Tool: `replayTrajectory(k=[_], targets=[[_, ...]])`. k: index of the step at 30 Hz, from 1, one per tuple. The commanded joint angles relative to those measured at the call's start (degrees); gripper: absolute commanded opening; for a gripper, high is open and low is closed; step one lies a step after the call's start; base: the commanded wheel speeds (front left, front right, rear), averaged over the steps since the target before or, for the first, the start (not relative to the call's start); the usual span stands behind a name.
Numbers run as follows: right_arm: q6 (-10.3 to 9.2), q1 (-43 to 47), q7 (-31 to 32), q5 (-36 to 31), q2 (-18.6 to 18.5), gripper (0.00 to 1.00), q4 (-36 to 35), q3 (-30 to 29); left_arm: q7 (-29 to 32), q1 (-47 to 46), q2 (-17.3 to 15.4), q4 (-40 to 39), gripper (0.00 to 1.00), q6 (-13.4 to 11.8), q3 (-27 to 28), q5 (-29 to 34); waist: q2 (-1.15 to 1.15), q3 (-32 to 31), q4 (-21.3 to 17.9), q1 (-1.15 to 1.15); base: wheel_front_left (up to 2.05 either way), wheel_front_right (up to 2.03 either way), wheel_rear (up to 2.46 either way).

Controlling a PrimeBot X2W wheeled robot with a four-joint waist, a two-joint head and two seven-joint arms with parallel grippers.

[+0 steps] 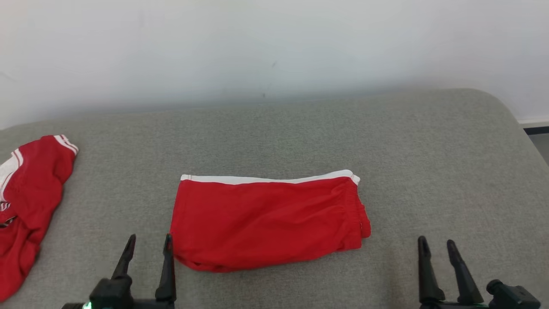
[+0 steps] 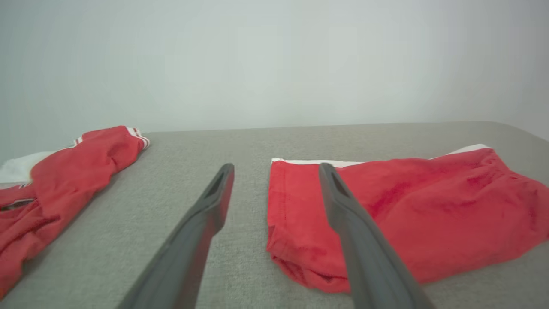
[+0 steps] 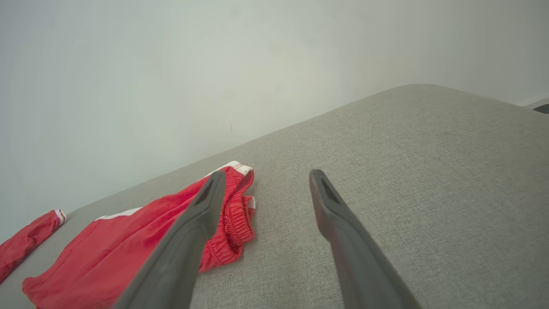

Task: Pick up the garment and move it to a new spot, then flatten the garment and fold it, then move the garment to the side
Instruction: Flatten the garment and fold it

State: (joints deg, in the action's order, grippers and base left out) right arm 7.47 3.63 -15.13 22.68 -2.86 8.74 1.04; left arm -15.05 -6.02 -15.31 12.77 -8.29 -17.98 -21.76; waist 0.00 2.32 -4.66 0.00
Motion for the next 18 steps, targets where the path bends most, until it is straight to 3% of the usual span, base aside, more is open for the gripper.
replayTrajectory(k=[1,11,18], targets=[[0.07,0.4,0.0,0.0,0.0,1.00,0.2,-0.9,-0.2,2.7,0.8,-1.5,1.00,-0.1,1.6,1.6,0.00,-0.6,1.2,0.00,0.00,0.00,0.00],[0.07,-1.3,0.0,-0.4,0.0,1.00,5.6,-2.6,-0.2,10.2,5.2,-6.6,1.00,1.5,10.6,8.6,0.00,-1.7,5.7,0.00,0.00,0.00,0.00],[0.07,-8.9,0.0,-2.2,0.0,1.00,15.8,-1.0,-0.2,10.3,7.0,-5.5,1.00,4.0,13.1,10.7,0.00,-1.4,7.6,0.00,0.00,0.00,0.00]])
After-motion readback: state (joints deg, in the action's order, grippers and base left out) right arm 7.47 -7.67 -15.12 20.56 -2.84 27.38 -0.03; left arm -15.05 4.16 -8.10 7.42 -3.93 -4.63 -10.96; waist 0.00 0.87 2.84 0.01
